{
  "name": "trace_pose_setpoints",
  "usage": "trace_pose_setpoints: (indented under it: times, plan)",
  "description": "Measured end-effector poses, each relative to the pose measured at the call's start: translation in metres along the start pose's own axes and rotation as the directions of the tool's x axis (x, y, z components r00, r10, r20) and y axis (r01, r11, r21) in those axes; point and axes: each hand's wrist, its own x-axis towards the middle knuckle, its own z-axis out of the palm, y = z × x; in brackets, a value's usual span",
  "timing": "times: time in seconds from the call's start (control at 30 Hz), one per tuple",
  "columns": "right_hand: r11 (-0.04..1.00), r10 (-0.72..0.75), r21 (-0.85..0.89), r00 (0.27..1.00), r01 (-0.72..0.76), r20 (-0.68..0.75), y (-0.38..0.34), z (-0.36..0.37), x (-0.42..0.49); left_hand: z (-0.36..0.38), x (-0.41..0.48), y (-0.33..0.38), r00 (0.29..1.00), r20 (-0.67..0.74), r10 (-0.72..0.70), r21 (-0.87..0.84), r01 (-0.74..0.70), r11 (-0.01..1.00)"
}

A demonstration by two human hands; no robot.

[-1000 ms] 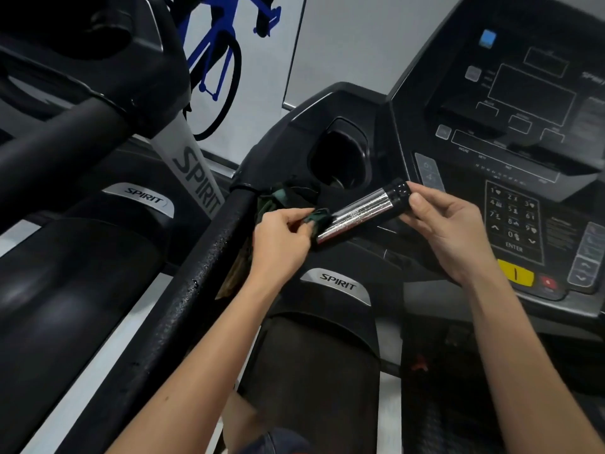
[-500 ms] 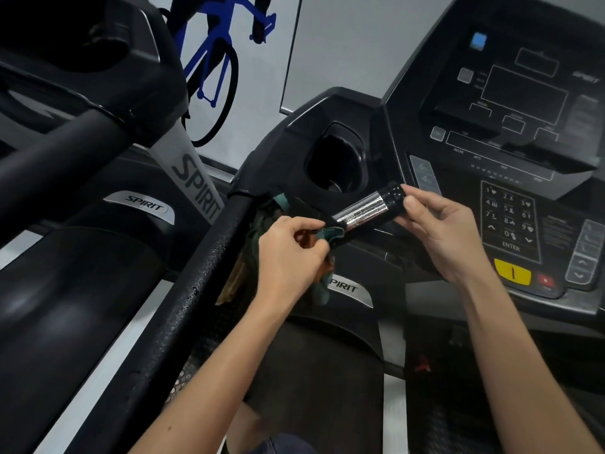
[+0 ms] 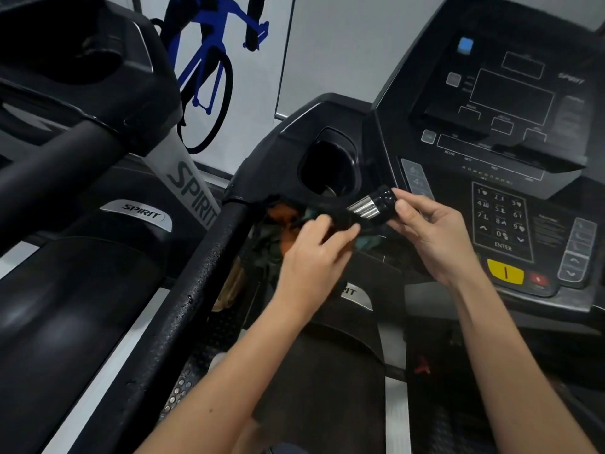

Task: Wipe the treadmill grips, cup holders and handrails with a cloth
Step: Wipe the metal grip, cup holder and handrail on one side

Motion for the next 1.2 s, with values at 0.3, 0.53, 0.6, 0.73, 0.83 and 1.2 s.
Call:
trace_pose_setpoints:
  times: [0.3, 0.53, 0.6, 0.73, 0.83, 1.2]
  plan:
    - [0.999, 0.004, -0.034, 1.000, -0.005, -0.016, -0.003, 0.000, 0.001, 0.007, 0.010, 0.003, 0.996, 0.057, 0.065, -0.007, -0.065, 0.998]
    - [0.999, 0.021, 0.041, 1.000, -0.021, -0.006, 0.000, 0.001, 0.000, 0.004, -0.006, -0.026, 0.975, -0.007, 0.223, 0.063, -0.222, 0.973]
    - [0.999, 0.022, 0.045, 1.000, -0.022, 0.002, -0.001, 0.000, 0.001, 0.001, -0.007, -0.029, 0.964, -0.063, 0.258, 0.043, -0.256, 0.966]
    - [1.000, 0.001, -0.030, 1.000, -0.002, -0.014, -0.001, 0.000, 0.002, 0.013, 0.015, -0.012, 0.964, -0.029, 0.266, 0.060, -0.264, 0.963]
    - [0.997, -0.010, -0.071, 1.000, 0.009, -0.007, -0.001, -0.002, 0.003, 0.021, 0.026, -0.003, 0.967, -0.005, 0.254, 0.064, -0.253, 0.965]
    - [1.000, 0.002, 0.008, 1.000, -0.002, -0.002, -0.002, -0.001, 0.002, 0.005, -0.005, -0.014, 0.978, -0.050, 0.202, 0.099, -0.196, 0.976]
